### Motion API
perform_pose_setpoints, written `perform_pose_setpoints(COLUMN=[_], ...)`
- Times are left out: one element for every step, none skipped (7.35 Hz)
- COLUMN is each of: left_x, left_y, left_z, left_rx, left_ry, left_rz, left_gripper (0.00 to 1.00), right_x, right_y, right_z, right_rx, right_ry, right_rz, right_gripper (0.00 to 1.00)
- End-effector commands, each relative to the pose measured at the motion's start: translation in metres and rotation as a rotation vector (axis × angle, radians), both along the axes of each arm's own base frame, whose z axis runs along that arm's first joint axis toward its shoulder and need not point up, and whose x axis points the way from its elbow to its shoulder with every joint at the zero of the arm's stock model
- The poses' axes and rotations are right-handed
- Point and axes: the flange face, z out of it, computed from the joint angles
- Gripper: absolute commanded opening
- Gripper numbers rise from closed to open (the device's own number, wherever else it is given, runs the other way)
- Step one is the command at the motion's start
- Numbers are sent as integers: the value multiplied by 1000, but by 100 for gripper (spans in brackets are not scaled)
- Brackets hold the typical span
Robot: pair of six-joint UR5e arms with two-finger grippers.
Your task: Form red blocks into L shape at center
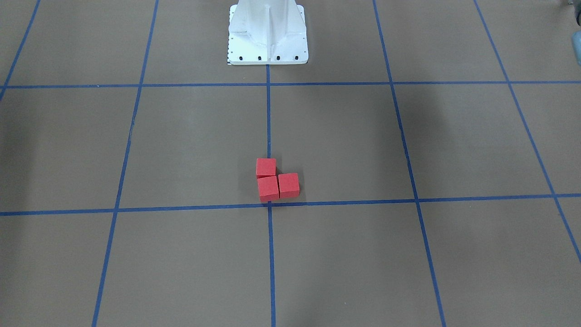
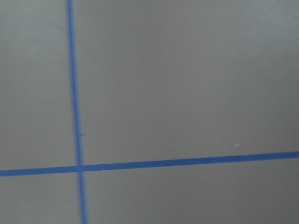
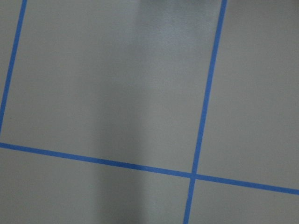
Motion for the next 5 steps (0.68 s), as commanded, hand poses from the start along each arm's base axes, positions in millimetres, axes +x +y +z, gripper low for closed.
perform_pose_setpoints(left_x=[-21, -21, -23, -24, -48], left_y=[12, 26, 49, 51, 55], left_z=[20, 38, 60, 63, 60], left_rx=[15, 26, -3, -8, -13], left_ry=[-3, -8, -11, -8, -4], left_rz=[-10, -11, -9, -9, -56], left_gripper=[100, 100, 100, 100, 100], right_x=[7, 7, 6, 4, 1], right_y=[27, 46, 51, 53, 52], right_z=[23, 48, 72, 94, 100], right_rx=[49, 48, 34, -13, -32], right_ry=[27, 48, 49, 15, -27], right_rz=[12, 6, 3, 12, 17], right_gripper=[99, 99, 99, 99, 99])
